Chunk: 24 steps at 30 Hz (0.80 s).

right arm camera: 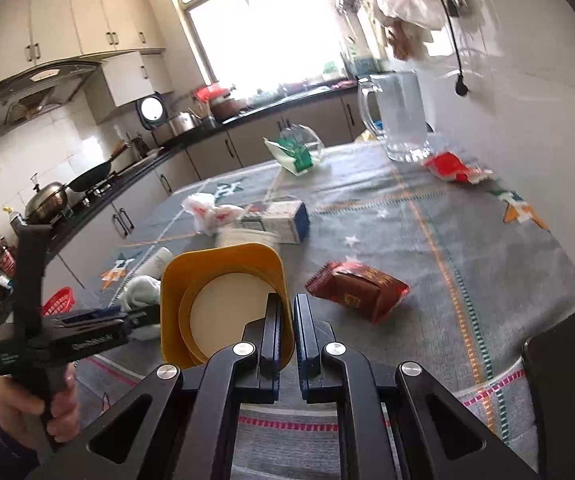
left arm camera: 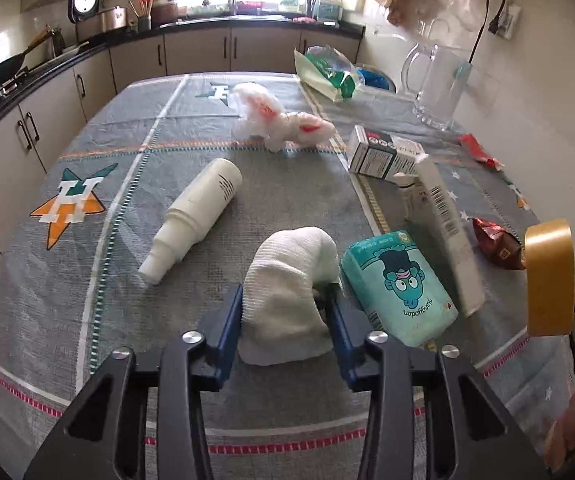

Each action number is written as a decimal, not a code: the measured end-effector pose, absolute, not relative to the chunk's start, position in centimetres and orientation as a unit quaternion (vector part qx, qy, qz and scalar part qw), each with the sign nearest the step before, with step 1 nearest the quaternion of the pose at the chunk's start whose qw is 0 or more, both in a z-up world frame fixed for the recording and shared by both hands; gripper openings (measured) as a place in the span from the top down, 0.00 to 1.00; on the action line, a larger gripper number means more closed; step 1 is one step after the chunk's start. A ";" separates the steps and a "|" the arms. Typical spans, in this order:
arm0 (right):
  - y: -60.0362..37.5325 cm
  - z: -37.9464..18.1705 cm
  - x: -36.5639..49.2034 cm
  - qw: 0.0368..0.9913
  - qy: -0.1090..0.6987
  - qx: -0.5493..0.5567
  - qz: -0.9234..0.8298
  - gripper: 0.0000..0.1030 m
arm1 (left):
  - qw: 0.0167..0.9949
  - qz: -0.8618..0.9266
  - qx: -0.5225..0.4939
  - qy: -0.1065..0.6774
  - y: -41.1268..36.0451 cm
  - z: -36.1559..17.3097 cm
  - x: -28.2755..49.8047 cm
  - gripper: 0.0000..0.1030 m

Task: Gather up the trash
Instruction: 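Grasp the orange round container with the right gripper while the left grasps the white cloth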

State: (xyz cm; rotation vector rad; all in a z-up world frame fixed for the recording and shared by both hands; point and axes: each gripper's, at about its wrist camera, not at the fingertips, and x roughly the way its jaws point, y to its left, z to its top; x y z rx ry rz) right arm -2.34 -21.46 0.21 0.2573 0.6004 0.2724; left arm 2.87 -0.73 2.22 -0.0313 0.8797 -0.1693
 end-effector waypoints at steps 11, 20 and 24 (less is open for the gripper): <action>-19.8 0.4 -3.0 0.944 0.278 0.088 0.153 0.93 | 0.939 -0.060 -0.053 0.334 2.2 3.9 -2.9 0.71; -18.9 0.5 -3.2 0.948 0.272 0.063 0.156 0.93 | 0.950 -0.047 -0.057 0.304 2.5 4.5 -3.8 0.71; -18.7 0.5 -3.2 0.948 0.270 0.059 0.158 0.93 | 0.952 -0.043 -0.052 0.297 2.4 4.8 -3.9 0.71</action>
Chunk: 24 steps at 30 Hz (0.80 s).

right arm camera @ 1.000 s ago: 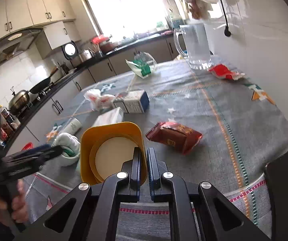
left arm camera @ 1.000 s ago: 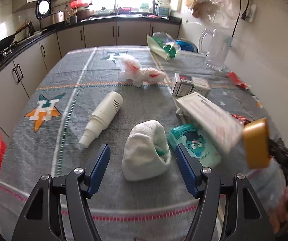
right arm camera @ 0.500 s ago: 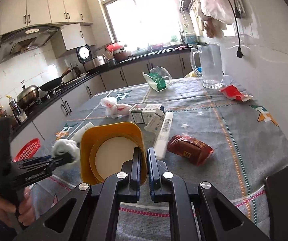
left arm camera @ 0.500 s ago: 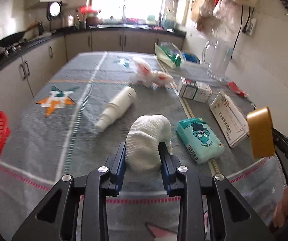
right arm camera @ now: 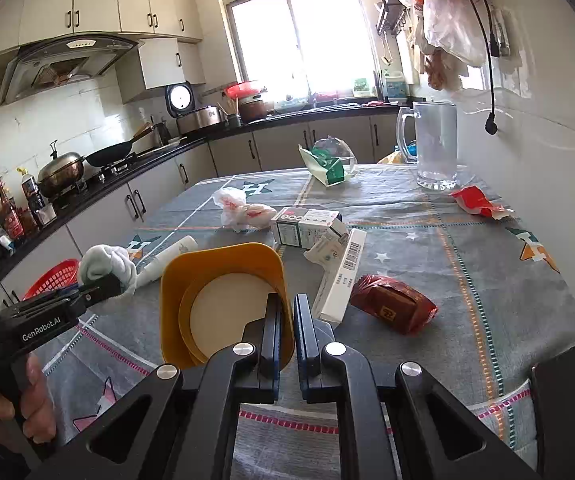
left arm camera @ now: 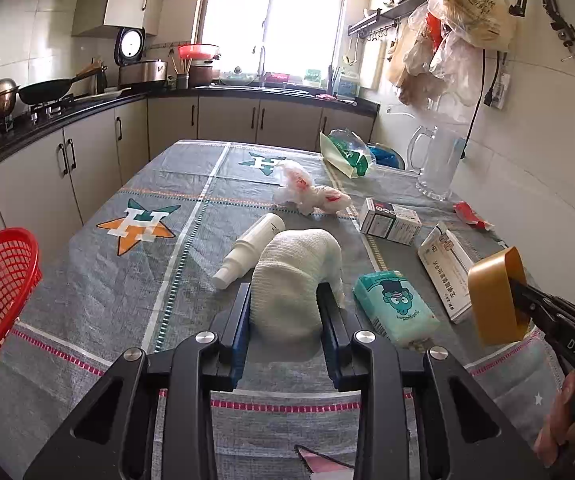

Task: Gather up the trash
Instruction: 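Grasp the orange round container with the right gripper while the left grasps the white cloth, then lift the orange container and white cloth off the table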

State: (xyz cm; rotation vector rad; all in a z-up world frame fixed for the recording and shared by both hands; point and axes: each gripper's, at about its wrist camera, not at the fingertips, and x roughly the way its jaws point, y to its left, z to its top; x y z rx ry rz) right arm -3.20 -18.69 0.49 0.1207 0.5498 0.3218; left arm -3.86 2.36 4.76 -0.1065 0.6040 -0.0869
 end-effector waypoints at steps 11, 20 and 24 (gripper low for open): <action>-18.6 0.4 -3.1 0.947 0.273 0.059 0.159 0.93 | 0.954 -0.042 -0.041 0.292 1.9 4.8 -4.1 0.70; -18.6 0.5 -3.2 0.947 0.272 0.060 0.158 0.93 | 0.953 -0.044 -0.041 0.296 1.9 4.7 -3.9 0.70; -18.6 0.5 -3.2 0.947 0.273 0.060 0.158 0.93 | 0.953 -0.044 -0.041 0.297 1.8 4.7 -3.9 0.70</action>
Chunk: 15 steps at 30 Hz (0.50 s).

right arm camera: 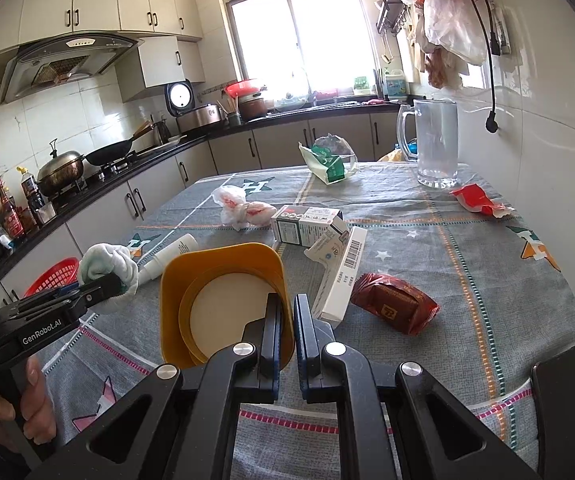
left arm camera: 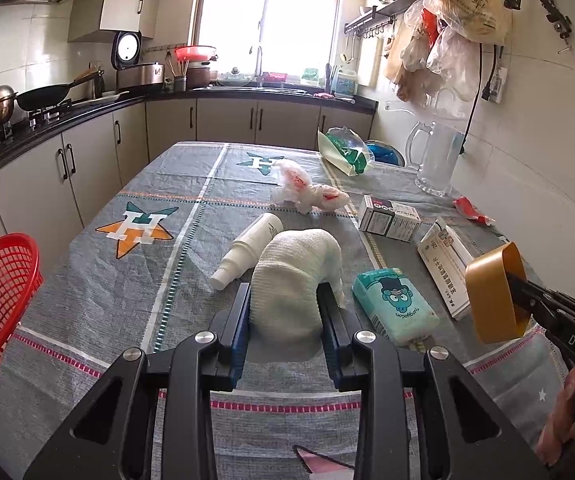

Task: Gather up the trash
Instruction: 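Lift the orange container and white cloth off the table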

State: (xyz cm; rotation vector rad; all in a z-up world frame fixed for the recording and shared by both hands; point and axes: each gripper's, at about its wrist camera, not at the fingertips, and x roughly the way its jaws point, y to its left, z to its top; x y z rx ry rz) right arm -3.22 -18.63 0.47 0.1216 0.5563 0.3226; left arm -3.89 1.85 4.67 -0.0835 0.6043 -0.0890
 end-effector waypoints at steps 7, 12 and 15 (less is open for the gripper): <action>-18.7 0.5 -3.3 0.947 0.273 0.061 0.158 0.93 | 0.953 -0.044 -0.041 0.297 1.9 4.7 -3.8 0.70; -18.9 0.4 -3.2 0.948 0.272 0.066 0.155 0.93 | 0.954 -0.041 -0.041 0.293 1.9 4.8 -4.0 0.70; -19.5 0.4 -3.1 0.948 0.271 0.079 0.147 0.93 | 0.956 -0.039 -0.041 0.289 2.0 4.9 -4.1 0.70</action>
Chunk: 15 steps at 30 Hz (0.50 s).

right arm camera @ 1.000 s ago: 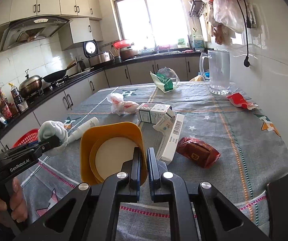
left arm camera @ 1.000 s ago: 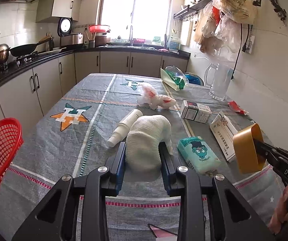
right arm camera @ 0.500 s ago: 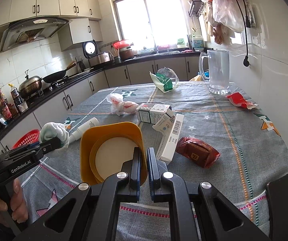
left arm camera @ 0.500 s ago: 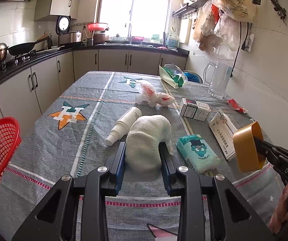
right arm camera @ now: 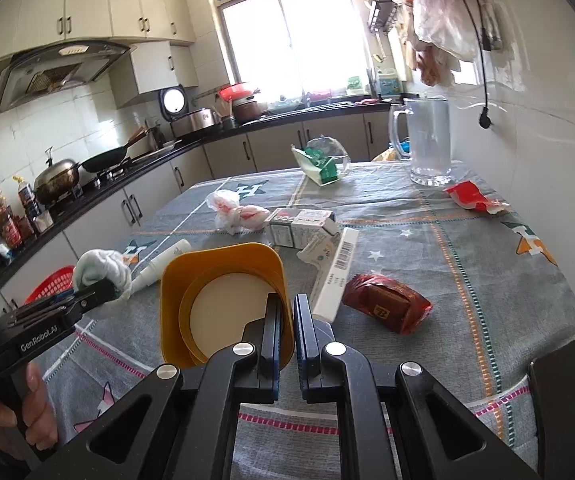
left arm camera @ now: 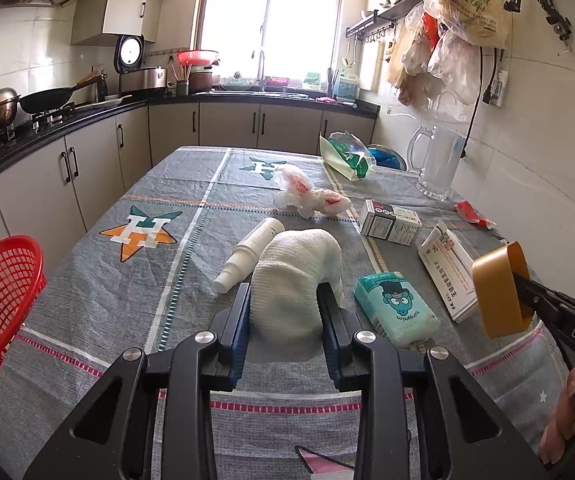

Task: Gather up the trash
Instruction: 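Lift the orange container and white cloth off the table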

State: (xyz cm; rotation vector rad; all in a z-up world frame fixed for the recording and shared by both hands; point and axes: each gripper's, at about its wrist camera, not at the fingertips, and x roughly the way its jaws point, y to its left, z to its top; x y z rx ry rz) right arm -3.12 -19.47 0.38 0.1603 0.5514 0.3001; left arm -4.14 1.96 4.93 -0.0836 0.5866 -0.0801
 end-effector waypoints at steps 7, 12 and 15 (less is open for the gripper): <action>-20.3 0.4 -3.1 0.941 0.281 0.115 0.147 0.93 | 0.958 -0.037 -0.041 0.281 1.9 5.1 -4.5 0.70; -19.5 0.3 -3.6 0.939 0.288 0.112 0.149 0.93 | 0.960 -0.037 -0.046 0.275 2.1 5.3 -4.7 0.70; -19.0 0.3 -3.7 0.939 0.294 0.103 0.145 0.93 | 0.960 -0.038 -0.051 0.271 2.3 5.4 -4.9 0.70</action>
